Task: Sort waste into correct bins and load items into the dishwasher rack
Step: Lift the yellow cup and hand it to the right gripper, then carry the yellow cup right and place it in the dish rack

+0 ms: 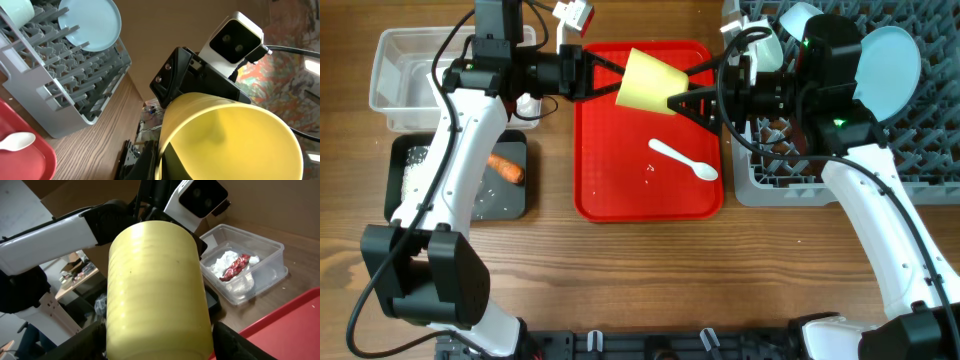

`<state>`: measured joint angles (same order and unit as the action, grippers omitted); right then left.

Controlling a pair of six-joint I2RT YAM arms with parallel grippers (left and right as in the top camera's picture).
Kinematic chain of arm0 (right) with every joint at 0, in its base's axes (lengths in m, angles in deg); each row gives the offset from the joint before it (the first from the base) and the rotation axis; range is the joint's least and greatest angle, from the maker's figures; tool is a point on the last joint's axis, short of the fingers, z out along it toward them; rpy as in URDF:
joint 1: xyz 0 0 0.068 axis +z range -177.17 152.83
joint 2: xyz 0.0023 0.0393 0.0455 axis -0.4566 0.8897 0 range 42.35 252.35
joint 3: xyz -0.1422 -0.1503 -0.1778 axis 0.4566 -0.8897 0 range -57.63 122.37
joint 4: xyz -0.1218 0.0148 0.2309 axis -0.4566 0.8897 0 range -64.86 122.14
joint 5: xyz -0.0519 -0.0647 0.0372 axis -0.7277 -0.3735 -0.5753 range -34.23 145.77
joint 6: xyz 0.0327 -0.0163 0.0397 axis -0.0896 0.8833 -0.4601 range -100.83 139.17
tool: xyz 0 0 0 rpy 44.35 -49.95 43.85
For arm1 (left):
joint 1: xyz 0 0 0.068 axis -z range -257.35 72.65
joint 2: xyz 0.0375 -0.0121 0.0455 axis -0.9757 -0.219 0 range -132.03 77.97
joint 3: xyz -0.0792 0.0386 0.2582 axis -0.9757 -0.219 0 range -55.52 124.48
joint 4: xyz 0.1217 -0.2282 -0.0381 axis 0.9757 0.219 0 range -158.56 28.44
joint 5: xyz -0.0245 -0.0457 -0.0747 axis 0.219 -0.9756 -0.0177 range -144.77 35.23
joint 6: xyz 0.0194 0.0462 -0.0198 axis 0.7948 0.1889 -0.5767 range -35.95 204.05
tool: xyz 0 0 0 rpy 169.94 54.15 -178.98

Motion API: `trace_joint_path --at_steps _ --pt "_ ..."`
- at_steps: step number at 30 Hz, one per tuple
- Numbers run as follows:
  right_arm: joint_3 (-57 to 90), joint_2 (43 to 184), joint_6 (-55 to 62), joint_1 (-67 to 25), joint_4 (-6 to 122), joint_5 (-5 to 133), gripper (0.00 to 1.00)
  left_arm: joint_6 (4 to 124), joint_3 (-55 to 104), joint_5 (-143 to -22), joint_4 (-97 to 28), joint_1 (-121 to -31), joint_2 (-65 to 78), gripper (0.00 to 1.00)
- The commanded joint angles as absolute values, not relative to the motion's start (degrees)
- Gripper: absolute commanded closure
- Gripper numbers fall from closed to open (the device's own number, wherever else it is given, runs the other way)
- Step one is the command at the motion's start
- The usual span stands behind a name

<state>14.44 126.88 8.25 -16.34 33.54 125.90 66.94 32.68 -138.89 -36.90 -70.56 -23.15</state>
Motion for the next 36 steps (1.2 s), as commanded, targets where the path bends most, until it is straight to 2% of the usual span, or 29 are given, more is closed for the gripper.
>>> trace_joint_path --at_steps 1,9,15,17,19,23,36 --pt "14.09 127.53 8.19 -14.76 33.06 126.9 0.3 66.81 33.16 -140.88 -37.16 -70.34 -22.69 0.96" --pt "14.09 127.53 8.36 -12.05 33.06 124.13 0.31 66.81 33.16 -140.88 -37.14 -70.34 -22.69 0.96" --pt "14.09 127.53 8.49 -12.08 31.8 124.15 0.48 66.86 33.16 -140.86 -37.14 -70.34 -22.69 0.96" --pt "14.09 127.53 8.49 -12.1 31.07 124.13 0.51 66.86 33.16 -140.33 -37.12 -70.34 -22.69 0.9" --pt "14.11 127.53 8.45 -12.25 30.27 124.15 0.59 66.84 33.16 -139.61 -37.12 -70.34 -22.69 0.79" --pt "14.11 127.51 8.45 -13.45 30.09 124.15 0.64 66.86 33.16 -138.87 -37.14 -70.34 -22.69 0.68" --pt "14.11 126.81 7.03 -25.21 34.13 129.57 0.69 66.84 33.16 -135.44 -37.1 -70.34 -22.69 0.67"
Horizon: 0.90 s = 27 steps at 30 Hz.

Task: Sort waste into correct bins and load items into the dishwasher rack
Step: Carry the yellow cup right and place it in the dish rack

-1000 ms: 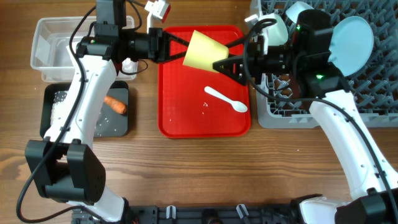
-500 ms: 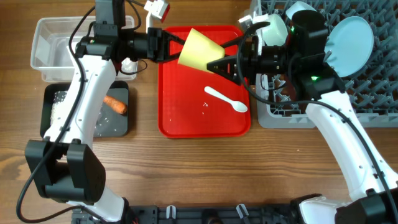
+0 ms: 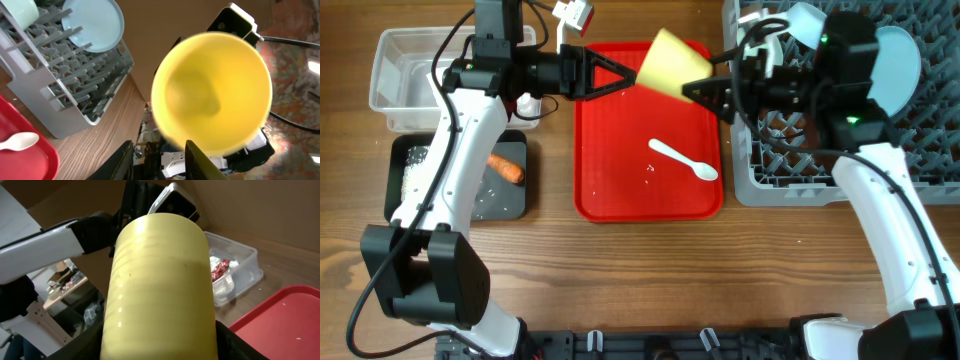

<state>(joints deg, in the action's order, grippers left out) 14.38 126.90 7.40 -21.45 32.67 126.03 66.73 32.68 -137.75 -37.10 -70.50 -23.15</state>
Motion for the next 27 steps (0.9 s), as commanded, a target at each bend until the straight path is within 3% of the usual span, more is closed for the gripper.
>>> trace_joint_path --at_steps 1,13,21,27 --pt "14.11 126.55 7.18 -26.39 35.25 129.52 0.69 66.84 33.16 -134.76 -37.08 -70.34 -22.69 0.67" --pt "14.16 122.79 10.2 -38.63 54.83 118.36 0.69 66.9 33.16 -114.56 -29.03 -70.34 -22.69 0.67" --pt "21.59 119.73 14.72 -38.92 77.3 89.33 0.69 67.1 33.14 -92.81 -20.82 -70.34 -22.69 0.67" --pt "27.07 119.75 12.91 -38.92 88.8 76.28 0.68 67.08 33.14 -89.16 -19.42 -70.34 -22.71 0.66"
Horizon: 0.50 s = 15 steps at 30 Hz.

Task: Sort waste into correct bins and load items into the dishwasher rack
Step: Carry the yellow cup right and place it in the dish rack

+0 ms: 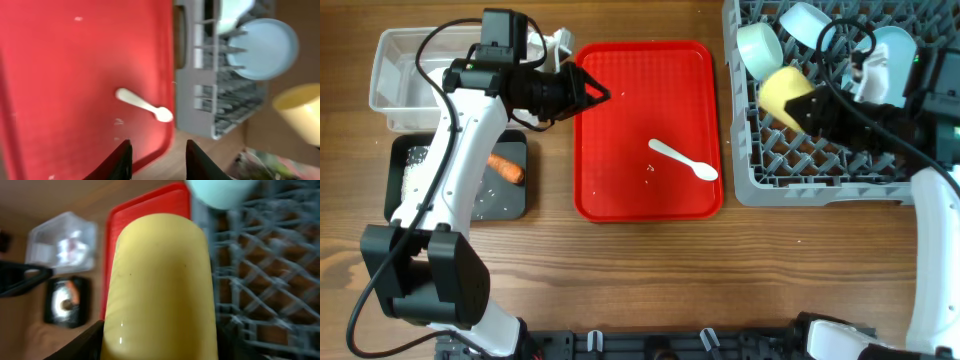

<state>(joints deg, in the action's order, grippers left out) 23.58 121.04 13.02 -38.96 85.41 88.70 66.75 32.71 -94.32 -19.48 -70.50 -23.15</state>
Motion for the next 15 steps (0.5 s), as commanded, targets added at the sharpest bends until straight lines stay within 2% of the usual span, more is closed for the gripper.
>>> trace_joint_path --at_steps 1,7,15 --pt "27.18 119.75 12.75 -38.89 90.13 74.93 0.68 67.1 33.14 -89.16 -19.44 -70.34 -22.71 0.66" --pt "27.16 122.81 11.49 -37.43 96.62 68.7 0.68 67.08 33.14 -89.16 -19.39 -70.34 -22.71 0.66" --pt "27.16 132.19 10.74 -30.68 99.09 65.05 0.68 67.08 33.14 -89.16 -19.37 -70.34 -22.71 0.66"
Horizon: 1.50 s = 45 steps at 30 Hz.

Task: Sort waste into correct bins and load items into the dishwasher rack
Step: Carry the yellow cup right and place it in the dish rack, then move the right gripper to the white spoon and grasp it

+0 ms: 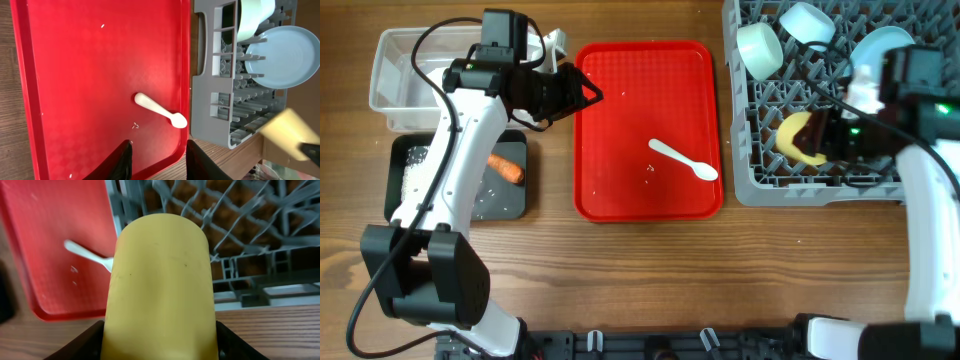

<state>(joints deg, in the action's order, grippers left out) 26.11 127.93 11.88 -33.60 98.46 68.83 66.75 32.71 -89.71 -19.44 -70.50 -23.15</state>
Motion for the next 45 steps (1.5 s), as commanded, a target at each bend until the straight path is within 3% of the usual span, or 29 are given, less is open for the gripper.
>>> trace_joint_path --at_steps 1,11,12,16,19,24,30,35,41,45 --pt "27.16 133.5 9.72 -29.95 99.44 63.54 0.68 67.1 33.14 -89.14 -19.37 -70.34 -22.71 0.66" --pt "27.16 140.8 8.51 -28.99 99.66 58.16 0.67 67.27 32.84 -88.51 -18.17 -70.34 -22.71 0.65" --pt "27.16 141.04 8.51 -28.99 99.27 58.38 0.63 67.27 32.84 -88.29 -18.15 -70.34 -22.71 0.65" --pt "27.16 141.26 8.73 -28.99 97.21 58.8 0.29 67.27 32.84 -88.23 -18.15 -70.34 -22.71 0.64" --pt "27.38 141.24 8.75 -28.99 94.68 60.78 0.11 67.27 32.84 -88.07 -18.15 -70.34 -22.71 0.62" --pt "33.26 141.24 8.69 -28.99 92.23 63.54 0.02 67.27 32.84 -88.09 -18.08 -70.34 -22.71 0.62" --pt "43.1 140.34 12.6 -28.42 94.68 68.22 0.01 67.27 32.84 -88.03 -18.13 -70.34 -22.71 0.6" --pt "44.71 139.75 17.26 -23.16 94.77 73.42 0.02 67.27 32.84 -84.99 -18.11 -70.34 -22.71 0.47" --pt "41.65 140.76 18.17 -13.82 93.69 68.02 0.05 67.25 32.84 -81.67 -18.02 -70.34 -22.71 0.37" --pt "37.33 142.03 22.24 -9.39 89.87 67.38 0.11 67.23 32.82 -71.29 -17.36 -70.34 -22.91 0.11"
